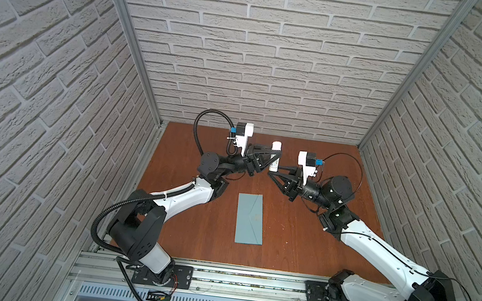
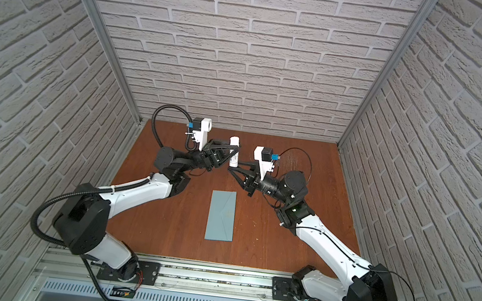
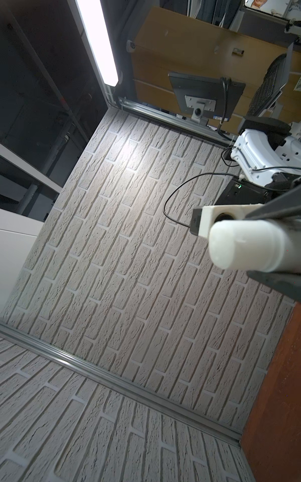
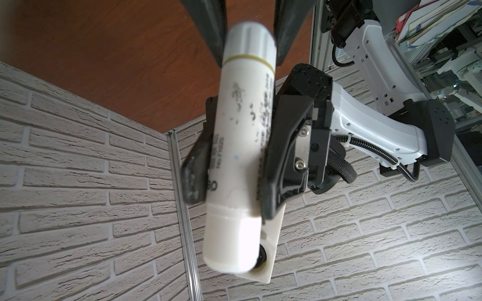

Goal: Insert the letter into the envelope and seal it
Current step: 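Rotate the right gripper around the glue stick while the left gripper holds it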

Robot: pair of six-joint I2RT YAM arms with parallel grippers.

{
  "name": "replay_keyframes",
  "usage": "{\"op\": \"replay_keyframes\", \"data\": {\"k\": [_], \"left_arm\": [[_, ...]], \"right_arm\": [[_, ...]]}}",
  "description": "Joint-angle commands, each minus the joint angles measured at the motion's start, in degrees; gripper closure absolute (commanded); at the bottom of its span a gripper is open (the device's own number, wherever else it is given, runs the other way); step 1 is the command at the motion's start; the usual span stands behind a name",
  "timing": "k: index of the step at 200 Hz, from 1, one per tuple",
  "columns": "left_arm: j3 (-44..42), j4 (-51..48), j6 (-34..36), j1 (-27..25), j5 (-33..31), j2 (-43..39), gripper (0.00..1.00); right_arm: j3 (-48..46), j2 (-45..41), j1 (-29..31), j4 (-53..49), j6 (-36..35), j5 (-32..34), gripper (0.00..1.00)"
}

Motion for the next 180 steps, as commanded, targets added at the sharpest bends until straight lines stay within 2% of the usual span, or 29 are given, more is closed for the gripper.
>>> {"op": "replay_keyframes", "data": {"k": [1, 26, 48, 65, 112, 180], "left_arm": [[1.4, 4.8, -0.1, -0.4, 0.3, 0.5, 1.00], [1.1, 4.8, 0.0, -0.5, 0.2, 0.9, 1.00], [1.1, 4.8, 0.1, -0.4, 0.2, 0.8, 1.00], [1.1, 4.8, 0.1, -0.5, 0.3, 0.8, 1.00], [1.4, 4.8, -0.1, -0.6, 0.4, 1.4, 1.00], [1.3, 4.8, -0.3, -1.1, 0.6, 2.4, 1.00]], "right_arm": [[-0.1, 0.0, -0.2, 4.2, 1.3, -1.7, 0.73], [0.6, -0.2, -0.1, 4.0, 1.1, -2.2, 0.62], [0.8, -0.8, -0.2, 2.9, 0.4, -1.8, 0.58], [0.9, -0.9, -0.2, 2.3, 0.0, -1.8, 0.59], [1.2, -0.7, -0.2, 2.5, 0.3, -2.5, 0.70], [2.2, -1.3, -0.2, 1.7, 0.1, -2.5, 0.65]]}}
